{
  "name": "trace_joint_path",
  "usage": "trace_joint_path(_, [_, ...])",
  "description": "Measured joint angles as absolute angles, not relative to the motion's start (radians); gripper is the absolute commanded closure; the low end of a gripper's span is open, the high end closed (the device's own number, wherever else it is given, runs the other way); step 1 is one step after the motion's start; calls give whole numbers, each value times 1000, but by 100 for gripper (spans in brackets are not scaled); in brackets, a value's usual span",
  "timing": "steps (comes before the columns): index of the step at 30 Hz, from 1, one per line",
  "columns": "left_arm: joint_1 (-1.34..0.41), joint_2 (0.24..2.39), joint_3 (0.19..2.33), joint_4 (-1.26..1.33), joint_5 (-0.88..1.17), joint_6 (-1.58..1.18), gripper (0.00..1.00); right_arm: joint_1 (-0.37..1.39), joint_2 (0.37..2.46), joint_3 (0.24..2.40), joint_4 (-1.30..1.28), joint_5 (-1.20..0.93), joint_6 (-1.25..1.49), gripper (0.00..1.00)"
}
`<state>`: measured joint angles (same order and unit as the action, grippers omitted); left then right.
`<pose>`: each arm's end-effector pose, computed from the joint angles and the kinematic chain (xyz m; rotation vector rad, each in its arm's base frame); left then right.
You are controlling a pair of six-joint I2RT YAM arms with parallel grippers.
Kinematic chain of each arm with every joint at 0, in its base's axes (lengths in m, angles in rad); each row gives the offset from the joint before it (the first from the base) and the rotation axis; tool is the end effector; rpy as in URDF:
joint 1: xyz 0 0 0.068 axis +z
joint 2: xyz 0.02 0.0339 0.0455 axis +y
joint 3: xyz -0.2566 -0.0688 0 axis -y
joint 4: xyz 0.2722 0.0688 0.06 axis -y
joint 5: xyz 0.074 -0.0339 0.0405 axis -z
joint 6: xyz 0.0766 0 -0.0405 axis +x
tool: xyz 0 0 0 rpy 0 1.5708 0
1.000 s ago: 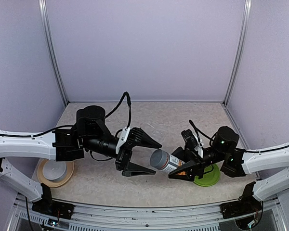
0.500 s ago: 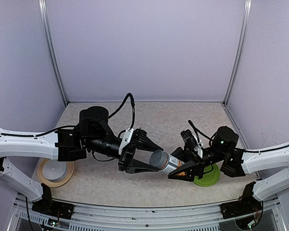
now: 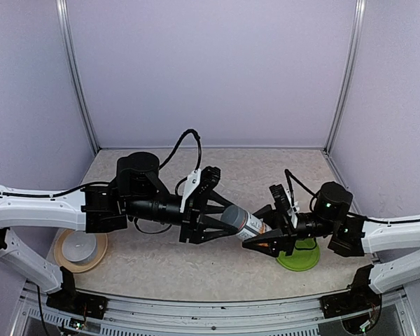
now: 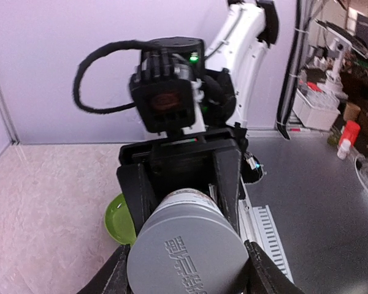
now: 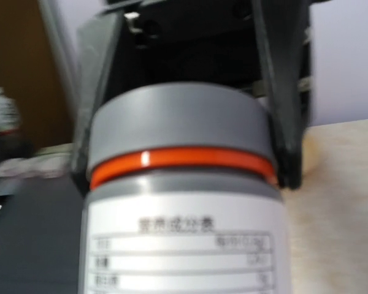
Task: Sort the pills into containers
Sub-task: Unscrew the lid of the pill bottle from the pill bottle.
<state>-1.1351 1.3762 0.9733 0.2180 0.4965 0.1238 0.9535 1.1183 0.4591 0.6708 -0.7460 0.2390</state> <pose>0.1287 -0.3628 0.2877 1.3992 1.2620 -1.1504 0.1255 0.2666 0.2265 -1.1911 1.3197 1.4742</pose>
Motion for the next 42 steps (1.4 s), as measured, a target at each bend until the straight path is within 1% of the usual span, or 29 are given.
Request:
trace_joint_path(2, [-1135, 1388, 995, 215, 453, 36, 63, 953, 1077, 459, 628, -668, 189, 100])
trace_joint_path(5, [-1135, 1412, 1042, 205, 392, -115, 69, 953, 1029, 455, 600, -562, 133, 100])
trace_joint_path(7, [-1134, 1435, 1080, 185, 357, -205, 71, 953, 1007, 445, 596, -492, 101, 100])
trace_joint_path(11, [-1131, 1474, 1124, 144, 297, -350, 72, 955, 997, 421, 602, -381, 51, 100])
trace_joint_path(17, [-1132, 1490, 1134, 91, 257, -492, 75, 987, 1000, 378, 628, -266, 4, 100])
trace_joint_path(27, [-1146, 1480, 1137, 47, 232, -581, 79, 1007, 984, 329, 661, -198, -65, 100])
trace_joint_path(35, [-1140, 1402, 1132, 75, 224, -617, 79, 1004, 987, 324, 680, -141, -66, 100])
trace_joint_path(42, [-1107, 1399, 1089, 82, 160, -616, 79, 1004, 989, 324, 681, -141, -63, 100])
